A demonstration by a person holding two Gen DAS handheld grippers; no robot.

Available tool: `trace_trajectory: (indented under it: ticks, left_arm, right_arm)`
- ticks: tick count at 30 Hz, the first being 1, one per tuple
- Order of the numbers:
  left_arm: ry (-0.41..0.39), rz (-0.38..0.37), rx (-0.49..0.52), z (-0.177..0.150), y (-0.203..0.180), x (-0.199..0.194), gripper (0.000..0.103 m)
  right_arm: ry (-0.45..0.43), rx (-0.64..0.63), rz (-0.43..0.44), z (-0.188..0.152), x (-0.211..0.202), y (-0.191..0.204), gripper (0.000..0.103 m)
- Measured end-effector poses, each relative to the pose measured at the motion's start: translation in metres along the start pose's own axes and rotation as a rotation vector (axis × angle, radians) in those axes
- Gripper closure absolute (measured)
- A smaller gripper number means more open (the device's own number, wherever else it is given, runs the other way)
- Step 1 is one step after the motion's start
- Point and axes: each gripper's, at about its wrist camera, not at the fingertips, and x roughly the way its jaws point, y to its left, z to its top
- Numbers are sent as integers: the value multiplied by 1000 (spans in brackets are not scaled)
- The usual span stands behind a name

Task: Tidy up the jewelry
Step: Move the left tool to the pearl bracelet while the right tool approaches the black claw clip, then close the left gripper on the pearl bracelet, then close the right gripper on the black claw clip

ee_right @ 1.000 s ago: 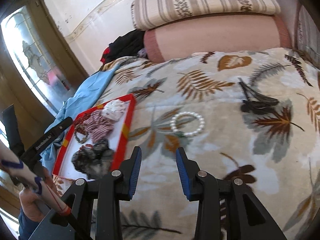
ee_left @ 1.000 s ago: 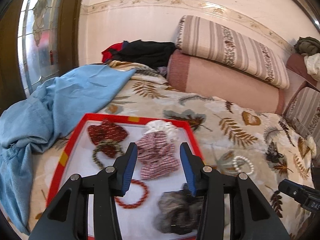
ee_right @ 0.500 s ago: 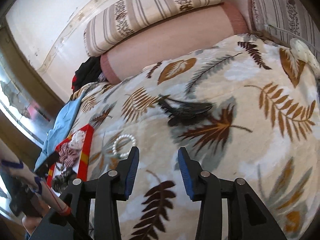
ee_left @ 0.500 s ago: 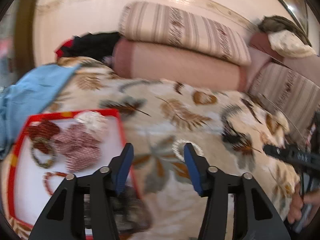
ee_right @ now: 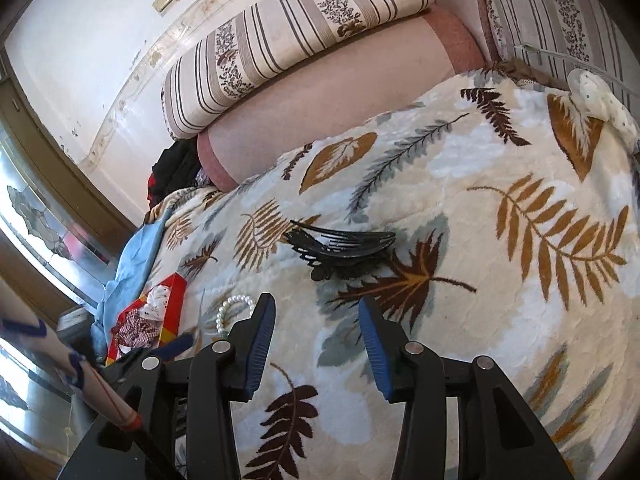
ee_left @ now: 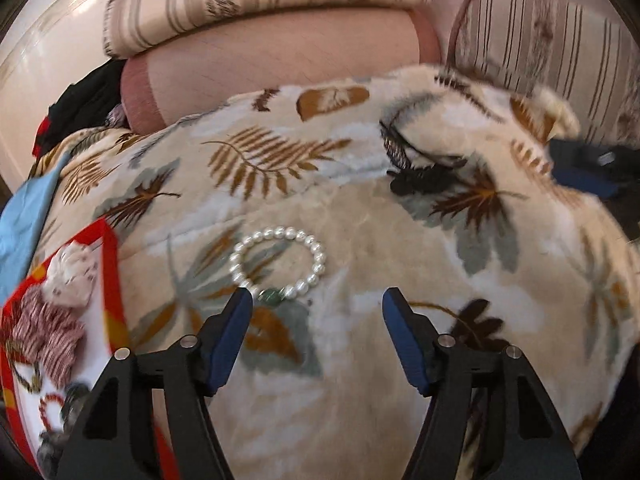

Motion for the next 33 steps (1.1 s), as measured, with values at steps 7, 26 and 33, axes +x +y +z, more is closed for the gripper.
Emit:
trace_trajectory:
  ticks: [7, 26, 33]
  left_arm:
    - [43, 59, 30, 17, -2, 51, 52]
    - [-21, -216, -376, -1, 74, 4, 94]
    - [-53, -210, -359, 9, 82, 5, 94]
  right_arm:
    - [-6, 14, -10, 4, 1, -7, 55]
    - [54, 155, -57, 55, 94, -61, 50]
    - [242, 200, 195, 33, 101, -40, 53]
